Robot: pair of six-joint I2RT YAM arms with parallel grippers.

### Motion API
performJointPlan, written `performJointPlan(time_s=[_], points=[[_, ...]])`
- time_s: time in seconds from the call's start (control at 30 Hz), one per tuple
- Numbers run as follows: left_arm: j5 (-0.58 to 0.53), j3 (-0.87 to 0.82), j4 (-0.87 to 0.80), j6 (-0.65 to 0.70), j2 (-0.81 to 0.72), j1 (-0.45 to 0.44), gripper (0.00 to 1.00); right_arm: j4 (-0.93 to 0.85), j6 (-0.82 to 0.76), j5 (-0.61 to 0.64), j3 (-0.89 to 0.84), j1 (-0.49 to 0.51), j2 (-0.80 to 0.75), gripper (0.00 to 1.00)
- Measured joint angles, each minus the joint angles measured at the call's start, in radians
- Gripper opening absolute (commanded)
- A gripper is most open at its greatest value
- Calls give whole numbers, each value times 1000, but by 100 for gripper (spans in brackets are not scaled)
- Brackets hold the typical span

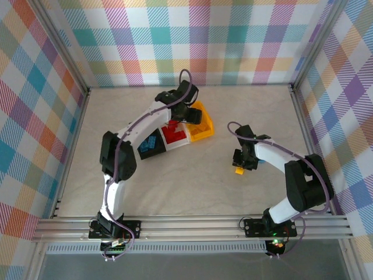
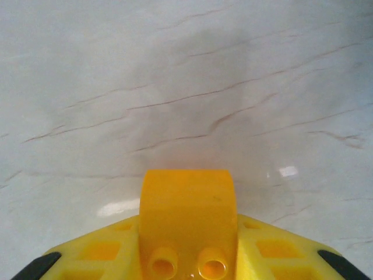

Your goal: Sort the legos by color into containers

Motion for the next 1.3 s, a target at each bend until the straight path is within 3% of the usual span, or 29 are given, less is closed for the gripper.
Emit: performJointPlan(time_s=[0.23, 0.53, 0.7, 0.77, 0.9, 1.07, 1.2, 1.3], points=[[2, -281, 64, -18, -313, 31, 76, -23, -2, -42, 301, 109, 40, 35], [1, -649, 95, -57, -627, 79, 78, -1, -40, -109, 764, 164, 391, 37], [7, -750, 104, -74, -681, 86, 79, -26, -84, -109, 970, 163, 573, 58], [11, -772, 105, -77, -695, 89, 79, -28, -96, -105, 1008, 163, 603, 60], [23, -785, 107, -84, -708, 90, 79, -23, -114, -73, 947, 158, 552, 63], [36, -784, 139, -94, -699, 39, 81, -73, -93, 0, 630, 106, 267, 65], [64, -782, 193, -102, -624, -45, 81, -122, -61, 9, 336, -98, 14, 74], [103, -782, 235, -117, -557, -64, 81, -167, -55, 43, 224, -227, -20, 85]])
